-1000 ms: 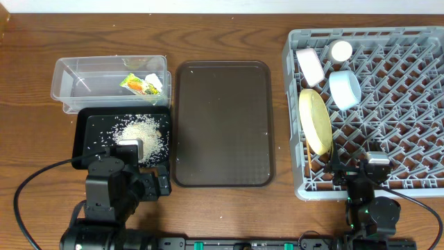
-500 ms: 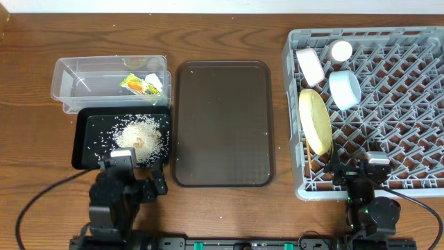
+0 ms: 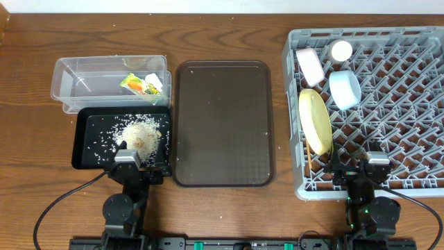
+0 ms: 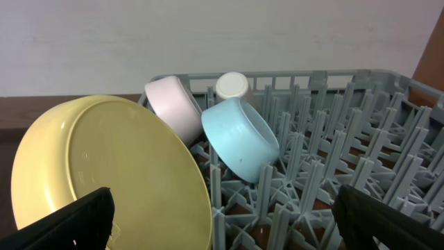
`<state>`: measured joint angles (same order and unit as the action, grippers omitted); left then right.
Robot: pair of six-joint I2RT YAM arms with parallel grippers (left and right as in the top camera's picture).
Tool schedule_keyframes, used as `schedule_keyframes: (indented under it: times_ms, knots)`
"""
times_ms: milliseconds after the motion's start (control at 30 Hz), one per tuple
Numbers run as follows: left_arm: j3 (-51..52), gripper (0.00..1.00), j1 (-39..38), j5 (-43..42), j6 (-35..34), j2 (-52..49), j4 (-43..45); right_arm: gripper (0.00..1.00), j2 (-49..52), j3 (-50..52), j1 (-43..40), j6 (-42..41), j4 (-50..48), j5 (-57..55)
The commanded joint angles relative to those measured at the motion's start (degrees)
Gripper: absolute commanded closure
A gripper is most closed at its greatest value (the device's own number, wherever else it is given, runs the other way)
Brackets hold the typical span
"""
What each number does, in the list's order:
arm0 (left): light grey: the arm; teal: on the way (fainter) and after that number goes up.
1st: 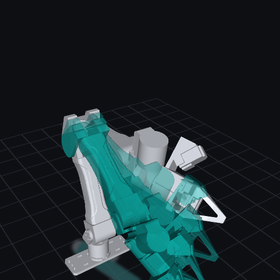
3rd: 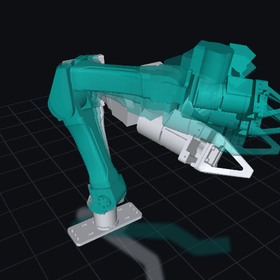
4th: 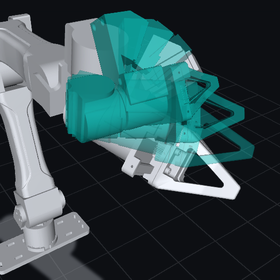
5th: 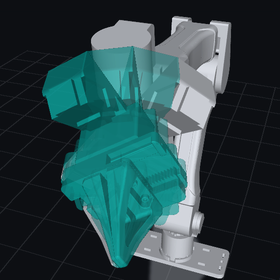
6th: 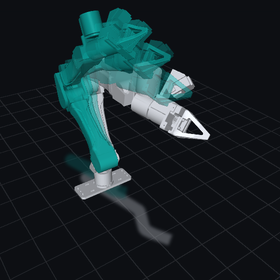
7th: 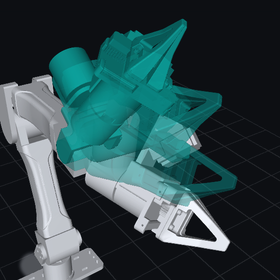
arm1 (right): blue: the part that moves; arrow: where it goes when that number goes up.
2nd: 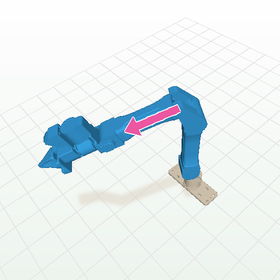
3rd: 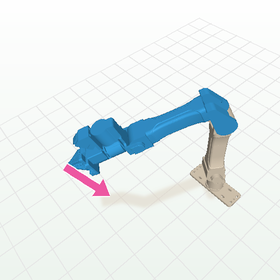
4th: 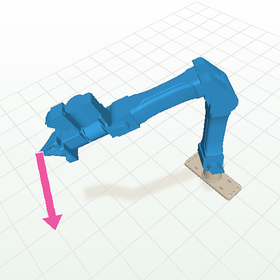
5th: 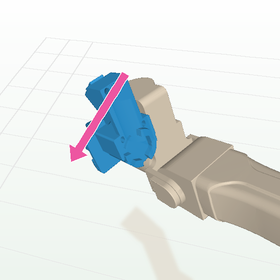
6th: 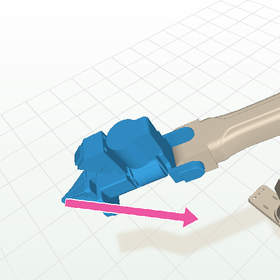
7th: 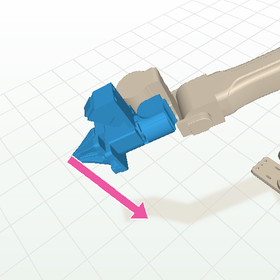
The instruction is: Sort waste into correct bins and load items into the dishwasher rack
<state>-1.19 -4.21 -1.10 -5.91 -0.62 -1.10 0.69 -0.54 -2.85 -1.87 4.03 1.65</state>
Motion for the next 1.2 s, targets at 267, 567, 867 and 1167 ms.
schedule_keyframes:
  times_ms: [267, 567, 867, 1167]
  knots:
    - [0.94, 0.02, 0.28, -0.11, 1.79, 0.39, -2.91, 0.01, -0.39, 0.22, 0.59, 0.66, 0.02, -0.33]
    - [0.94, 0.02, 0.28, -0.11, 1.79, 0.39, -2.91, 0.01, -0.42, 0.22, 0.59, 0.66, 0.04, -0.33]
    - [0.94, 0.02, 0.28, -0.11, 1.79, 0.39, -2.91, 0.01, -0.42, 0.22, 0.59, 0.66, 0.04, -0.33]
    - [0.94, 0.02, 0.28, -0.11, 1.79, 0.39, -2.91, 0.01, -0.42, 0.22, 0.59, 0.66, 0.04, -0.33]
